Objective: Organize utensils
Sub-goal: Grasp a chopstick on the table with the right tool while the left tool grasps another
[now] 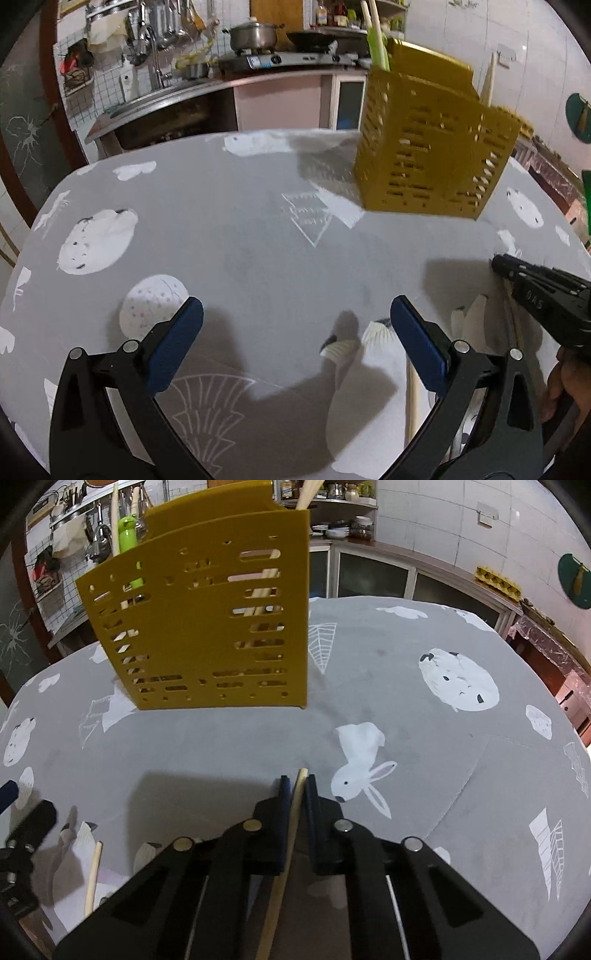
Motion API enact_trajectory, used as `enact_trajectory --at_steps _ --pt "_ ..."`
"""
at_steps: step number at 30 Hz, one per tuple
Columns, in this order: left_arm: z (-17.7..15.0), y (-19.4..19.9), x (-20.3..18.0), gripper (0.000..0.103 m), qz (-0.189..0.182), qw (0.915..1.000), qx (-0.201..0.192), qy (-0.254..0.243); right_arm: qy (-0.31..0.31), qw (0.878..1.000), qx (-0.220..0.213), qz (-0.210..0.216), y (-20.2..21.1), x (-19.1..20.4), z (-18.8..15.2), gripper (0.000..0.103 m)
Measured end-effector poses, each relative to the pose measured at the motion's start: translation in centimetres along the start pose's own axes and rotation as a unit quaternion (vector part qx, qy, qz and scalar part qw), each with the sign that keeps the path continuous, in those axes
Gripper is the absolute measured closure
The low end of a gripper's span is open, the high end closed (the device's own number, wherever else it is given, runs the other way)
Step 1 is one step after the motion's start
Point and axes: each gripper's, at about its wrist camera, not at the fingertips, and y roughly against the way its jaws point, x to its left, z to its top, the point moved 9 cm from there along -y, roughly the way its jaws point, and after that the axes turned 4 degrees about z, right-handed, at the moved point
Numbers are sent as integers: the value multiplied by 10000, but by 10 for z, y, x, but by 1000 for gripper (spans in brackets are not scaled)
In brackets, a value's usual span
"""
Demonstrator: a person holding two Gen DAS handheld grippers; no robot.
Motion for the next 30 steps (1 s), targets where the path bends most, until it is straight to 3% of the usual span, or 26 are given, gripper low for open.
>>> enact_trajectory --at_steps 11,18,23,25,28,30 --pt "-18 -4 -30 6 -273 9982 422 -312 173 9997 78 123 18 -14 -19 97" --pt "-32 -5 -40 19 -328 9969 518 -496 114 9998 56 148 24 -26 -29 96" --pt "-34 -1 -48 35 -382 9966 501 -525 52 9999 17 152 26 -28 -32 96" --pt "-34 0 -50 53 -367 9966 475 -568 56 9999 22 142 26 -29 -32 96" --pt "-35 4 -55 68 -407 9963 483 -582 45 9999 48 151 25 -29 -31 96" --pt "-34 3 -56 72 -449 9961 497 -577 52 9999 69 139 24 -30 -30 96"
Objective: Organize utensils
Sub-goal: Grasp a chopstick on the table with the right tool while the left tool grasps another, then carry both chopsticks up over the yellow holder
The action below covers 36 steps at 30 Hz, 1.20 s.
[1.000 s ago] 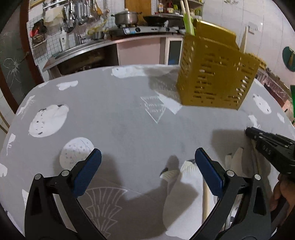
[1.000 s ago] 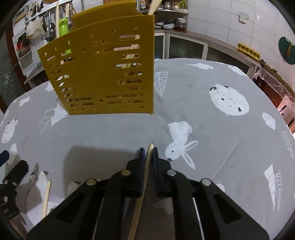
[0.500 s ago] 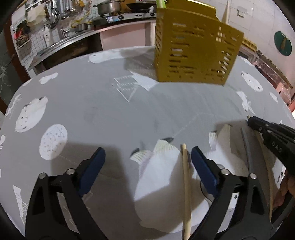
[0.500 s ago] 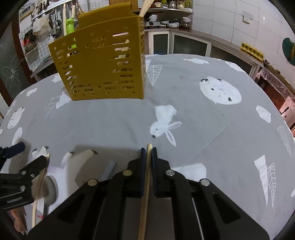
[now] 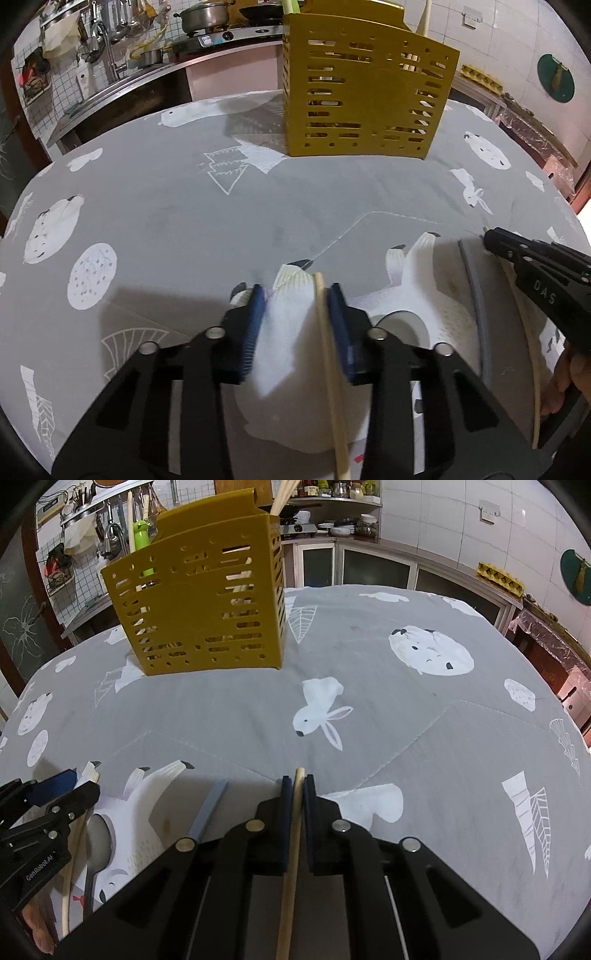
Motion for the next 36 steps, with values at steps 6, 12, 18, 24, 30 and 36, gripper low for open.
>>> enact_trajectory --at_steps 6,12,18,24,30,36 --pt "4 -2 0 94 -134 9998 88 70 15 10000 86 -48 -4 0 5 96" --pt "7 1 -2 98 -53 10000 51 9 54 10000 -59 21 5 2 6 97" --pt "14 15 6 99 -95 9995 -201 225 -12 9989 -452 160 30 3 21 97" --pt "30 49 16 99 -32 9963 -798 301 -150 9947 -955 360 56 2 38 97" --pt "45 91 27 99 68 9879 -1489 430 -73 9873 -1540 373 84 6 55 97" --pt "54 109 31 99 48 9843 -1710 438 -10 9911 -1262 431 72 5 55 97"
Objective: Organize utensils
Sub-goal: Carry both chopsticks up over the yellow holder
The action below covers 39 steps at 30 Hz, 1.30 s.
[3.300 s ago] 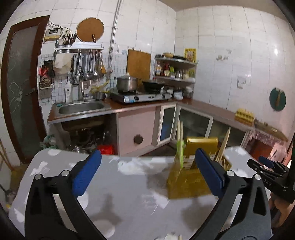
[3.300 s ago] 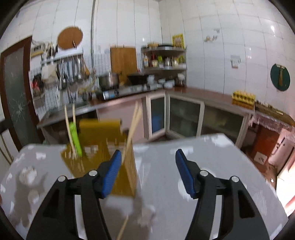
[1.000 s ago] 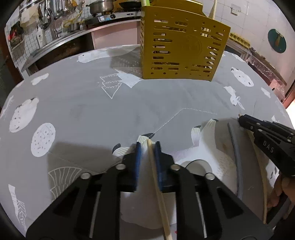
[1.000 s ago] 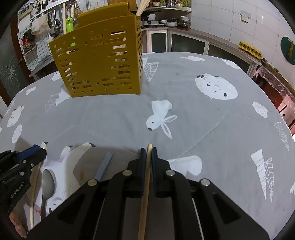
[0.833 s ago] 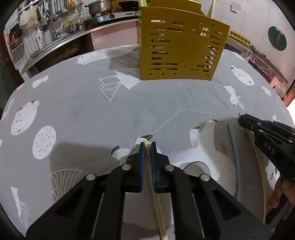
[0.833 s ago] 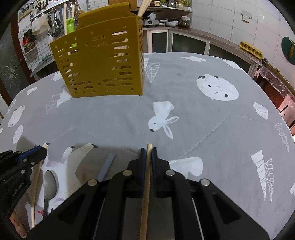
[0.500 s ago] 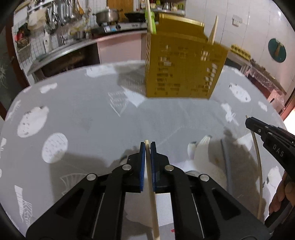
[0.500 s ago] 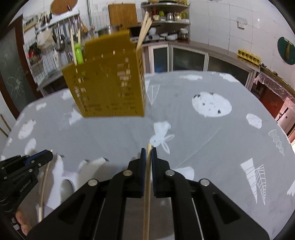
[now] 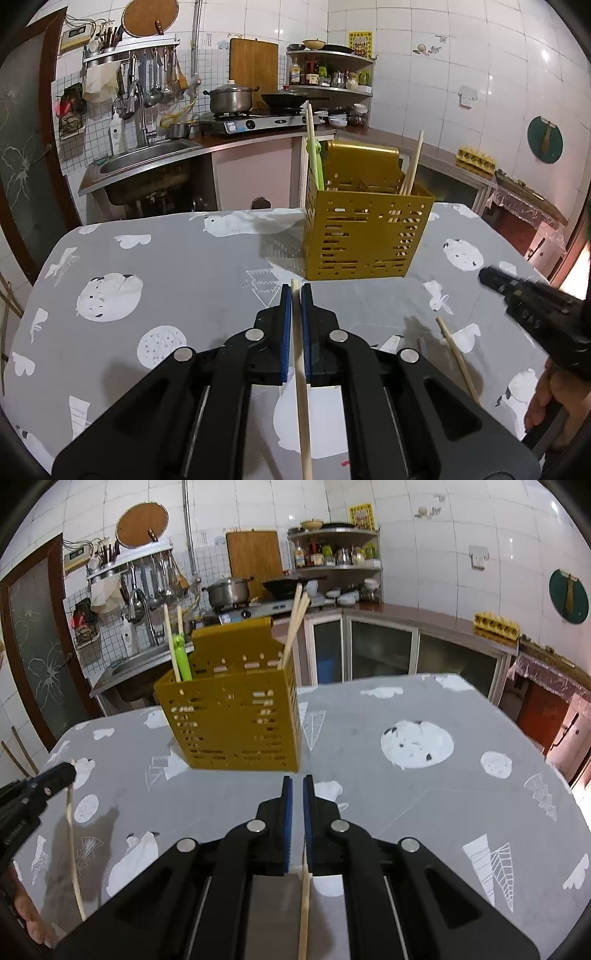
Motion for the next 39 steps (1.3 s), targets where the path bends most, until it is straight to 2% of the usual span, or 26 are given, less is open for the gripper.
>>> enact_trajectory --at_steps 4,5,6,8,11,15,19,20,21,24,30,33,39 --pt "-1 -6 2 99 4 10000 65 15 47 9996 272 -67 -18 -4 -18 95" --pt "-2 -9 3 99 7 9999 104 20 35 9993 371 -79 -23 -5 -23 86" --pt "-5 -13 4 99 17 9999 150 37 30 9988 463 -126 -29 -8 -29 68" --pt "-8 -19 6 99 19 9997 225 66 62 9984 525 -220 -35 -11 -35 56" --pt "-13 -26 8 99 -1 9994 334 123 128 9969 709 -327 -45 -15 -43 59" --pt "-17 -33 11 99 -5 9991 410 135 105 9937 1069 -315 -62 -17 -53 75" --pt "-17 -33 11 99 -8 9990 416 132 216 9916 1216 -396 -71 -14 -57 80" --pt "-17 -34 10 99 -5 9990 417 127 250 9908 1250 -445 -72 -14 -57 86" --pt "-17 -34 10 99 -4 9991 411 136 255 9905 1266 -465 -72 -14 -56 97" --pt "-17 -34 9 99 -15 9991 392 131 220 9910 1248 -442 -70 -12 -54 98" --pt "-12 -25 7 99 -38 9996 238 133 -20 9961 847 -254 -45 -15 -37 98" --pt "-7 -19 5 99 -70 9997 152 159 -198 9985 511 -46 -25 -16 -24 98" --pt "1 -2 1 99 -77 9998 -104 120 -200 9995 -236 26 17 -12 6 98"
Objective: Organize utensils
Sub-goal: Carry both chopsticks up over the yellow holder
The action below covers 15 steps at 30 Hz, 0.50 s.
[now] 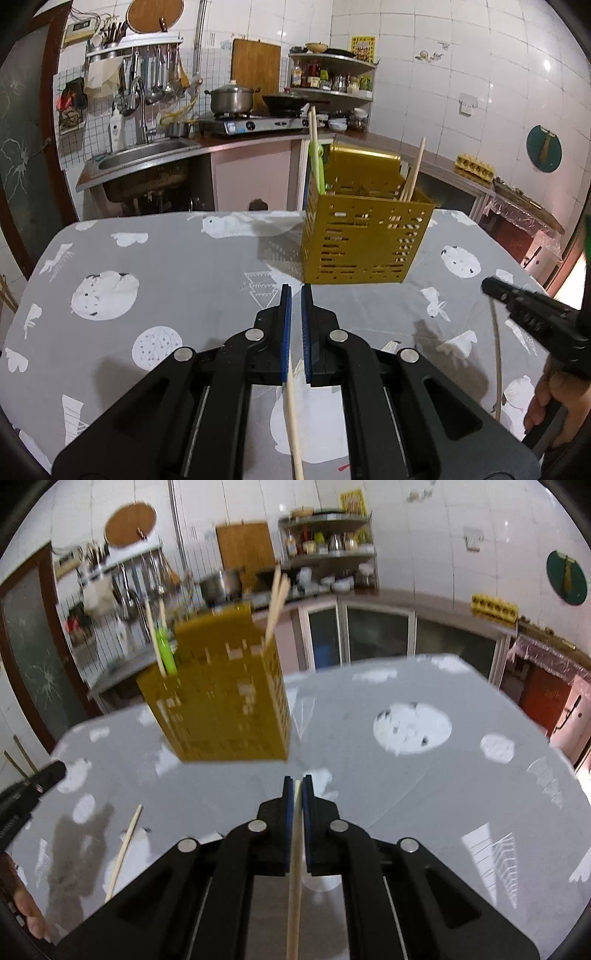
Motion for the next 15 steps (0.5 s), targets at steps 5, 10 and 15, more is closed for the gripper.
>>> enact_trajectory --at_steps 5,10,15 --pt "3 4 -1 99 -15 9999 -37 -96 234 9990 -379 -55 20 9 14 98" --pt "-11 -22 2 98 -200 9983 537 129 219 9995 -193 -79 9 5 8 98" --pt "-40 -61 7 79 -110 9919 1262 132 105 9999 -11 -127 -10 -6 -1 98"
